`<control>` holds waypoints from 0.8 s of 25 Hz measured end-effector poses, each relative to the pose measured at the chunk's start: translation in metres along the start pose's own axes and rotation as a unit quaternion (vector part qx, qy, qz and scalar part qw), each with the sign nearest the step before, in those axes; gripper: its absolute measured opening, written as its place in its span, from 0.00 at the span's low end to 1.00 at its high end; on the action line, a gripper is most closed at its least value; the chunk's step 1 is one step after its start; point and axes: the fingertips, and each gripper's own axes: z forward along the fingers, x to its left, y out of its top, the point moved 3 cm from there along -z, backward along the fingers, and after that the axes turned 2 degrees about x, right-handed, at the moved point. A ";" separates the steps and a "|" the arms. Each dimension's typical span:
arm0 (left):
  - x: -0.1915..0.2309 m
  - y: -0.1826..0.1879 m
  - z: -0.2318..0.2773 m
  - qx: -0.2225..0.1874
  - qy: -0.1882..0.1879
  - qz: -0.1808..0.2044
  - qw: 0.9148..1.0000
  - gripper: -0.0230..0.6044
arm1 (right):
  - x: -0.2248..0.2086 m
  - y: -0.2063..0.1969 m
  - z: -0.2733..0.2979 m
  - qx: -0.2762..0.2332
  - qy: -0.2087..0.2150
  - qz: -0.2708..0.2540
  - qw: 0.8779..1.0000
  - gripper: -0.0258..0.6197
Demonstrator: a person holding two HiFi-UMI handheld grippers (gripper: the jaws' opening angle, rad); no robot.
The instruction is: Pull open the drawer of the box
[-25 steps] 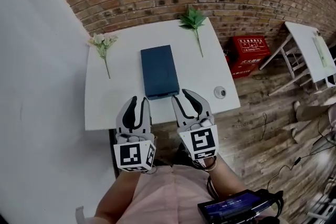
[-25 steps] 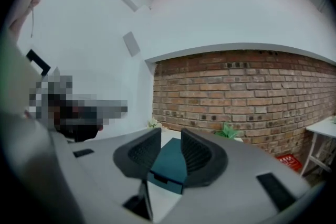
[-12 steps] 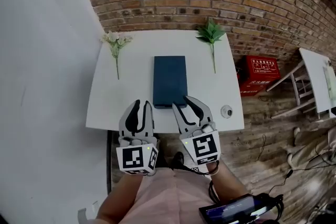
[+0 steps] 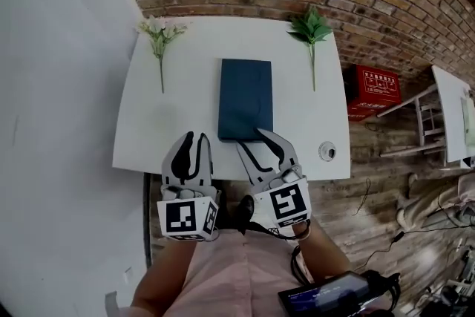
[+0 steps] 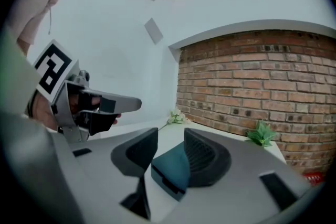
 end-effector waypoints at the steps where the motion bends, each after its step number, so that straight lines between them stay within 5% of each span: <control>1: 0.002 -0.004 0.000 0.004 0.002 -0.001 1.000 0.17 | 0.003 -0.004 0.002 0.007 0.005 -0.003 1.000 0.29; 20: 0.022 -0.096 0.002 0.082 0.020 -0.032 0.996 0.17 | 0.044 -0.097 0.022 0.117 0.090 -0.081 0.986 0.42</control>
